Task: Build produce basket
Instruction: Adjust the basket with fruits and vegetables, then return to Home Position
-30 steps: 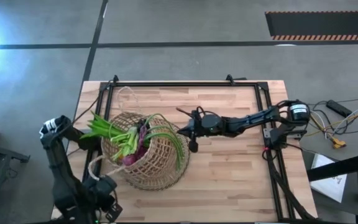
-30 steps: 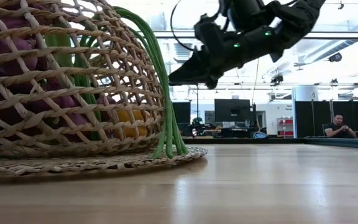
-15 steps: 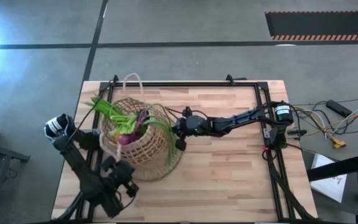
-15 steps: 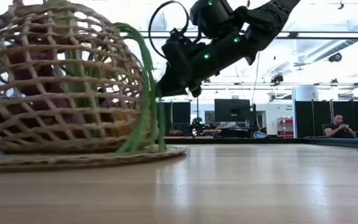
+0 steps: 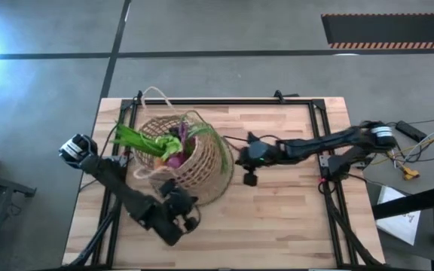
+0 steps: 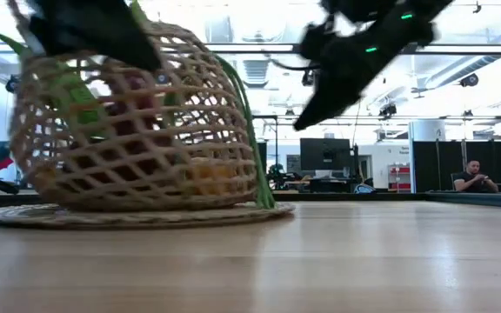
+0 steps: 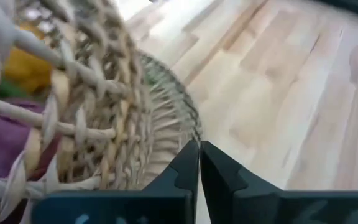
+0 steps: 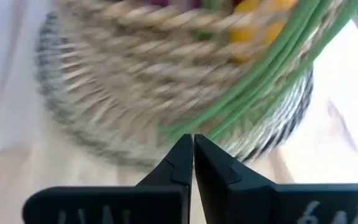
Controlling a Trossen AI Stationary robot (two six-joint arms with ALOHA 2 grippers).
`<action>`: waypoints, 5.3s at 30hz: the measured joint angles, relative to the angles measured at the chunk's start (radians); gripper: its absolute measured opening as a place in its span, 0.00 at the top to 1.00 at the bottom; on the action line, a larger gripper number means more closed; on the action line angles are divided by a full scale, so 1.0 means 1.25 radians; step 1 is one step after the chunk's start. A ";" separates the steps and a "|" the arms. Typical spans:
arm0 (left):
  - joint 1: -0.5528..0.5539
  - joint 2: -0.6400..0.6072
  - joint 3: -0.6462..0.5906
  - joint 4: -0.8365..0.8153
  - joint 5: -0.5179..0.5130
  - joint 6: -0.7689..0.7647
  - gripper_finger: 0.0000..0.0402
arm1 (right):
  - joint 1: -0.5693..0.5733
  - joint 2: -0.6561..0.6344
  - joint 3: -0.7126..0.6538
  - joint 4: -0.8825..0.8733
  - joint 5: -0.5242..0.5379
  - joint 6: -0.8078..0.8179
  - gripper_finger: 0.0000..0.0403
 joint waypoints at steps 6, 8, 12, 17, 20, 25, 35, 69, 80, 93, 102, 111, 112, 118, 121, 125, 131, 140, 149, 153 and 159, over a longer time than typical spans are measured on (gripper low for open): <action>0.127 0.000 -0.013 0.248 0.011 0.304 1.00 | 0.066 -0.214 -0.165 0.002 0.037 0.094 0.98; 0.171 0.000 -0.012 0.369 0.065 0.438 1.00 | 0.098 -0.275 -0.215 0.002 0.083 0.143 0.98; 0.233 0.000 0.029 0.562 0.250 0.641 1.00 | 0.171 -0.363 -0.297 0.009 0.146 0.222 0.98; 0.240 -0.003 0.164 0.502 0.322 0.736 1.00 | 0.252 -0.394 -0.375 0.085 0.203 0.297 0.98; 0.219 -0.004 0.284 0.369 0.331 0.745 1.00 | 0.285 -0.376 -0.398 0.158 0.217 0.301 0.98; 0.166 -0.004 0.500 -0.038 0.332 0.626 1.00 | 0.307 -0.321 -0.399 0.230 0.217 0.291 0.98; -0.035 -0.051 0.742 -0.471 0.047 0.318 1.00 | 0.315 -0.212 -0.397 0.278 0.216 0.297 0.98; 0.314 -0.028 0.265 0.035 0.297 0.451 1.00 | 0.443 -0.182 -0.395 0.487 0.217 0.269 0.98; 0.294 -0.061 0.382 0.109 0.375 0.611 1.00 | 0.533 -0.401 -0.395 0.330 0.241 0.226 0.98; 0.214 -0.318 0.234 -0.046 0.169 0.589 1.00 | 0.533 -0.808 -0.499 0.149 0.101 0.153 0.98; 0.271 -0.561 -0.096 0.134 0.172 0.585 1.00 | 0.431 -0.963 -0.639 0.205 0.111 0.152 0.98; 0.338 -0.707 -0.317 0.381 0.247 0.729 1.00 | 0.303 -1.080 -0.721 0.264 0.068 0.119 0.98; 0.338 -0.715 -0.332 0.395 0.253 0.732 1.00 | 0.291 -1.093 -0.721 0.259 0.065 0.118 0.98; 0.343 -0.765 -0.406 0.394 0.259 0.723 1.00 | 0.241 -1.142 -0.721 0.247 0.042 0.071 0.98; 0.364 -0.804 -0.446 0.397 0.249 0.674 1.00 | 0.229 -1.143 -0.722 0.246 0.042 0.047 0.98; 0.417 -0.863 -0.502 0.412 0.281 0.632 1.00 | 0.211 -1.138 -0.722 0.247 0.045 0.025 0.98; 0.497 -0.922 -0.582 0.500 0.411 0.692 1.00 | 0.180 -1.138 -0.722 0.248 0.048 0.025 0.98; 0.500 -1.082 -0.677 0.529 0.534 0.878 1.00 | 0.169 -1.137 -0.722 0.247 0.046 0.077 0.98; 0.500 -1.286 -0.832 0.620 0.651 0.877 1.00 | 0.169 -1.137 -0.722 0.247 0.046 0.079 0.98; 0.500 -1.262 -0.855 0.627 0.652 0.878 1.00 | 0.170 -1.138 -0.722 0.237 0.041 0.099 0.98; 0.500 -1.259 -0.895 0.630 0.652 0.856 1.00 | 0.169 -1.138 -0.722 0.145 0.042 0.142 0.98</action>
